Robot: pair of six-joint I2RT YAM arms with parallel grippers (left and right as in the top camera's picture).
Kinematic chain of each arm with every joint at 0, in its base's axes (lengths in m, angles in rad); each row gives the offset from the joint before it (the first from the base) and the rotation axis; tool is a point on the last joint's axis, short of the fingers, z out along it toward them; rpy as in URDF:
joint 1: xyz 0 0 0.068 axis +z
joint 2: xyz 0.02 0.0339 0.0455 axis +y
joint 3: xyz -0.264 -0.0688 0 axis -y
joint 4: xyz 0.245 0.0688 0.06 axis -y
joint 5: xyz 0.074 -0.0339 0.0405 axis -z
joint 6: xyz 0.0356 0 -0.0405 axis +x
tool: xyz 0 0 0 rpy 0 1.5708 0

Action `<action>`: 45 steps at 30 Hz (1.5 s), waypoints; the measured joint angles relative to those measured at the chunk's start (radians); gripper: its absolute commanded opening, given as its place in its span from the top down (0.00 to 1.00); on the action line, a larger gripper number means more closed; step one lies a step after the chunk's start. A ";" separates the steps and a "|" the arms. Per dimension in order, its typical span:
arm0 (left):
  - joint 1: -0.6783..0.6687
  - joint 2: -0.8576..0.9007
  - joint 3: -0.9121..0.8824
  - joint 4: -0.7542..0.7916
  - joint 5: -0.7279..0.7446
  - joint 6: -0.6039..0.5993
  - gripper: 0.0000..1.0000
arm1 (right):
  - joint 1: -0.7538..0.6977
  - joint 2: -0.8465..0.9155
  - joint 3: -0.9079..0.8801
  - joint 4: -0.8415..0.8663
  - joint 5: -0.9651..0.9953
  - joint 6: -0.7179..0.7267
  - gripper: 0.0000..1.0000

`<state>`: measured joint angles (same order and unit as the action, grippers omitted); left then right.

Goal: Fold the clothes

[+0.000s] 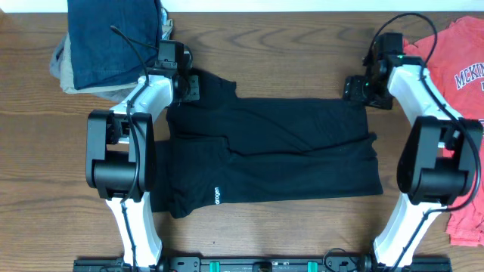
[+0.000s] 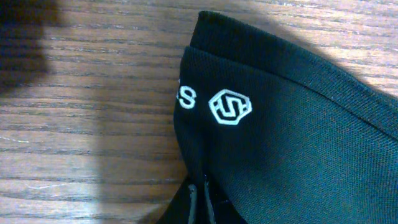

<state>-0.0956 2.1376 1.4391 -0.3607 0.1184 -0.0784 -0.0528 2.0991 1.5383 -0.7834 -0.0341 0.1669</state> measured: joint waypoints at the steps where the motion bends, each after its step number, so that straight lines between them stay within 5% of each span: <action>1: 0.000 0.000 0.000 0.000 0.000 0.000 0.94 | 0.000 0.009 0.000 0.003 0.000 0.000 0.18; 10: 0.000 0.000 0.000 -0.003 0.000 0.000 0.94 | 0.003 0.061 0.008 0.030 0.007 -0.004 0.29; 24: 0.000 0.000 0.000 -0.006 -0.002 0.000 0.94 | 0.005 0.073 0.019 0.045 0.007 0.006 0.99; 33: 0.000 -0.044 -0.004 -0.101 0.033 -0.004 0.94 | 0.005 0.073 0.026 0.006 0.009 0.060 0.99; 45: 0.000 -0.401 -0.008 -0.317 0.094 -0.005 0.94 | -0.004 -0.033 0.029 -0.139 0.016 0.115 0.99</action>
<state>-0.0956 1.7367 1.4311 -0.6781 0.2123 -0.0830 -0.0566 2.0659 1.5677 -0.9222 -0.0177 0.2817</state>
